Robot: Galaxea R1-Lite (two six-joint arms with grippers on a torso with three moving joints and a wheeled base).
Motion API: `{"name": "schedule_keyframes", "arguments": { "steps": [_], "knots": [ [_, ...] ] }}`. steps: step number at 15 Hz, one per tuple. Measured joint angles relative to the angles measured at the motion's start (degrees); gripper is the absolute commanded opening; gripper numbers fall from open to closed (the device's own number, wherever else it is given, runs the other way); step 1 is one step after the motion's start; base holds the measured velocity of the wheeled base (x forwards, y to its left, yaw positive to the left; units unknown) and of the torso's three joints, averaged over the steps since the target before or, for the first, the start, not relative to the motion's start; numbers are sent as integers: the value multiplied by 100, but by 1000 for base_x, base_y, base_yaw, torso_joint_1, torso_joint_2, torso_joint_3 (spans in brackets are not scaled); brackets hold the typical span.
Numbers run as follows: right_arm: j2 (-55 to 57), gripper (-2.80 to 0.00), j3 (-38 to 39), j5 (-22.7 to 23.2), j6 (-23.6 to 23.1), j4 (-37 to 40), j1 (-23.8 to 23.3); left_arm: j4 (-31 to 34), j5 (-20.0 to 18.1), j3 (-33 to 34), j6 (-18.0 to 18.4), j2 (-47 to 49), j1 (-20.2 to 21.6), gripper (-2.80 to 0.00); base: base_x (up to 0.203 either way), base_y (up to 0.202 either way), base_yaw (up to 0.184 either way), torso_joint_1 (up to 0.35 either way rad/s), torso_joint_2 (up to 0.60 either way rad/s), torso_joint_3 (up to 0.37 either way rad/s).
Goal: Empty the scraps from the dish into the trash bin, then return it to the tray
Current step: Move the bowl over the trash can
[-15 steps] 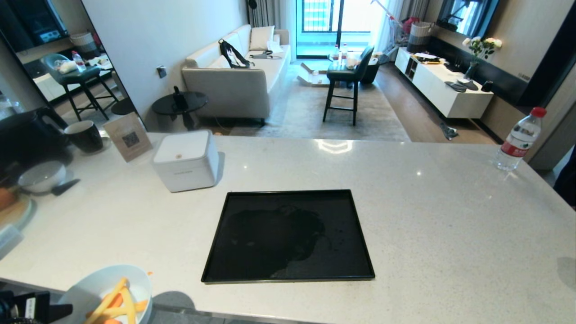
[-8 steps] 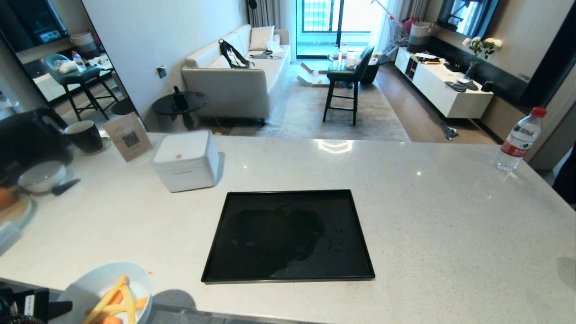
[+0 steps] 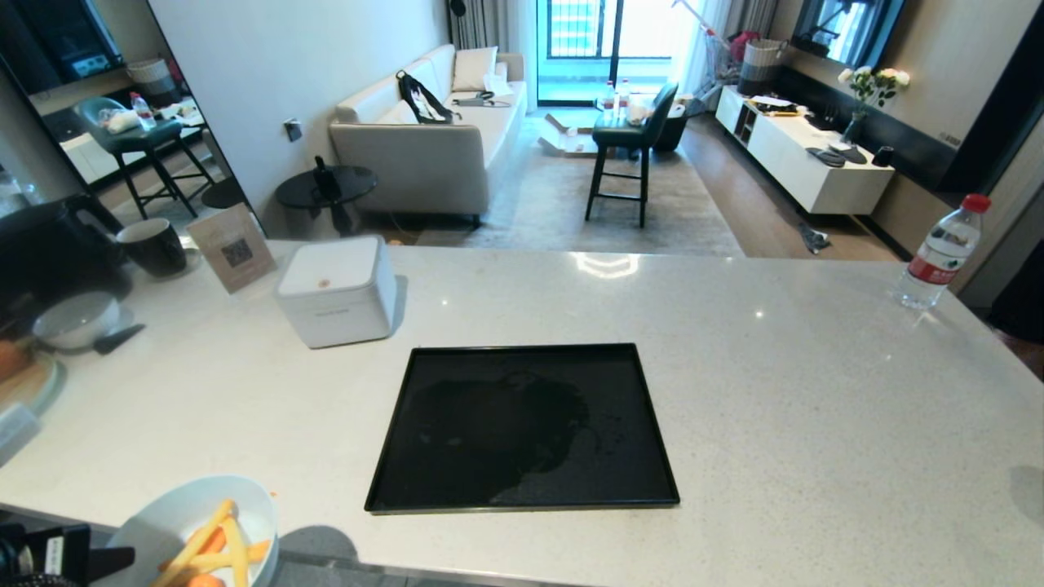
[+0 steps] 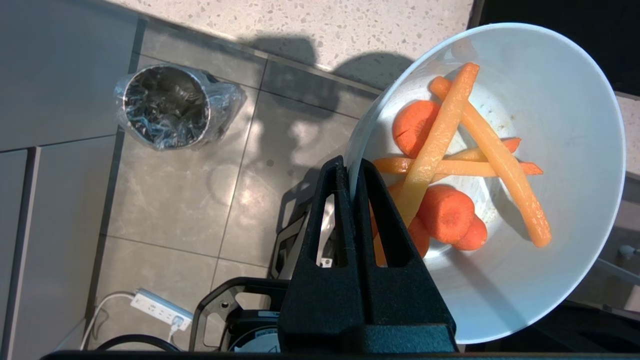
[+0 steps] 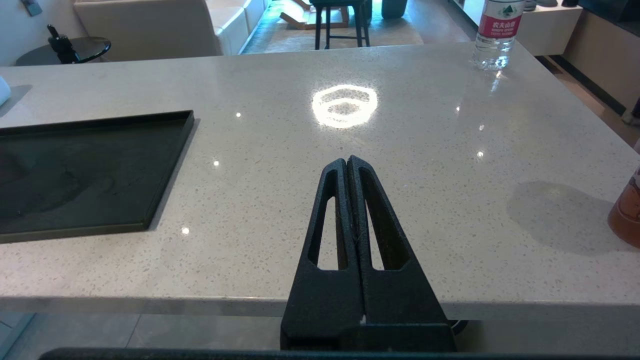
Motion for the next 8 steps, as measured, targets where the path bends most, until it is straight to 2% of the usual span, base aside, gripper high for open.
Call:
{"name": "schedule_keyframes", "arguments": {
  "steps": [7,8],
  "knots": [
    [0,-280,0,1,-2,-1,0,-4,-2,24,4,5,0,-280,0,0,0,0,0,0],
    [0,-280,0,2,-2,0,0,-7,-2,26,6,6,0,-280,-107,0,-1,8,6,-1]
  ]
}}
